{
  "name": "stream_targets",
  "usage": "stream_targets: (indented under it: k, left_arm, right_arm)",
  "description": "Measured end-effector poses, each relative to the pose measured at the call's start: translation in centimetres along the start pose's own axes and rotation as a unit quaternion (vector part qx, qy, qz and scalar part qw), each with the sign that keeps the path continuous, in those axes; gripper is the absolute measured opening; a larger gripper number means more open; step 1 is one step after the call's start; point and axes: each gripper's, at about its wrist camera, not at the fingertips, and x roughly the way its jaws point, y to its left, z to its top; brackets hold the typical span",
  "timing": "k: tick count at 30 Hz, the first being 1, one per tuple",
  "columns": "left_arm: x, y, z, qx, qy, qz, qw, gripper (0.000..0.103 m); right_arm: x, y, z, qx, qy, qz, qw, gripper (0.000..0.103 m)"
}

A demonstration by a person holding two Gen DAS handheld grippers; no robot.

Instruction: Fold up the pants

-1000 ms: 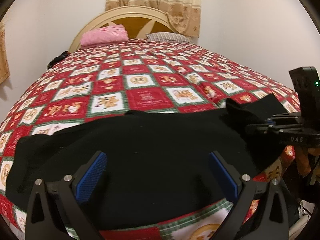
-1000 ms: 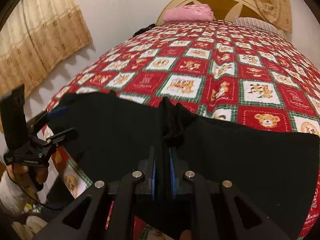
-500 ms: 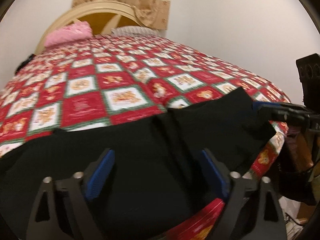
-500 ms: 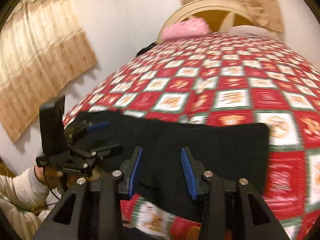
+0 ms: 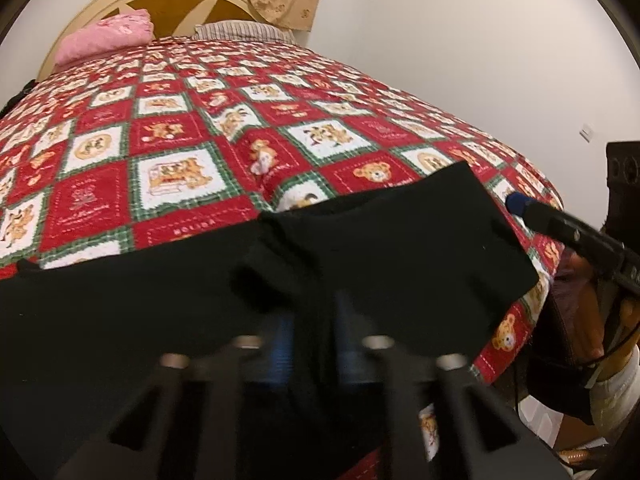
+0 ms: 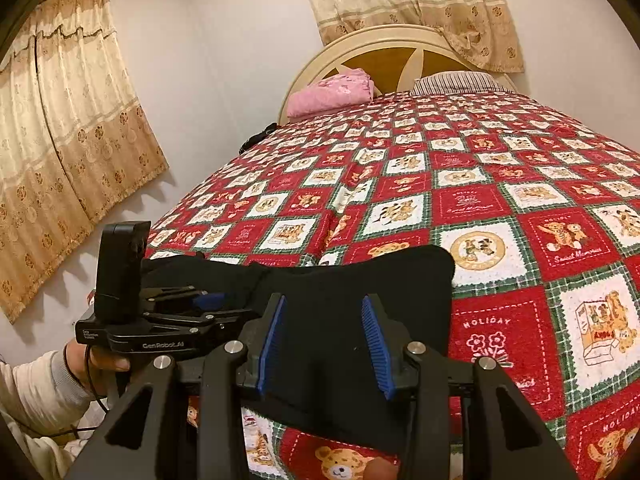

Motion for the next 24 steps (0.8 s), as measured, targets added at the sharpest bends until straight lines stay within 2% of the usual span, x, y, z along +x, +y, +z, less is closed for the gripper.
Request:
stream_targets:
  k: [8, 12, 16, 19, 22, 24]
  left_arm:
    - [-2.6, 0.3, 0.3, -0.008, -0.02, -0.011, 0.9997, 0.013]
    - [-4.0, 1.1, 0.4, -0.017, -0.02, 0.006, 0.9996, 0.013]
    - [-3.5, 2.2, -0.1, -0.018, -0.008, 0.026, 0.9995, 0.013]
    - [-2.2, 2.2, -0.7, -0.012, 0.003, 0.039, 0.9992, 0.013]
    - [-1.8, 2.4, -1.0, -0.017, 0.002, 0.046, 0.9988, 0.017]
    - [-1.9, 2.5, -1.1, -0.017, -0.002, 0.046, 0.9988, 0.017]
  right_arm:
    - [0.2, -0.9, 0.1, 0.014, -0.008, -0.006, 1.0, 0.042]
    - [0.2, -0.6, -0.1, 0.005, -0.011, -0.004, 1.0, 0.042]
    - [-0.3, 0.1, -0.2, -0.009, -0.021, 0.014, 1.0, 0.042]
    - [1.2, 0.9, -0.8, -0.023, 0.017, 0.026, 0.999, 0.05]
    - [3.8, 0.5, -2.0, -0.02, 0.076, -0.005, 0.997, 0.05]
    - [4.2, -0.1, -2.4, -0.013, 0.082, -0.007, 0.997, 0.05]
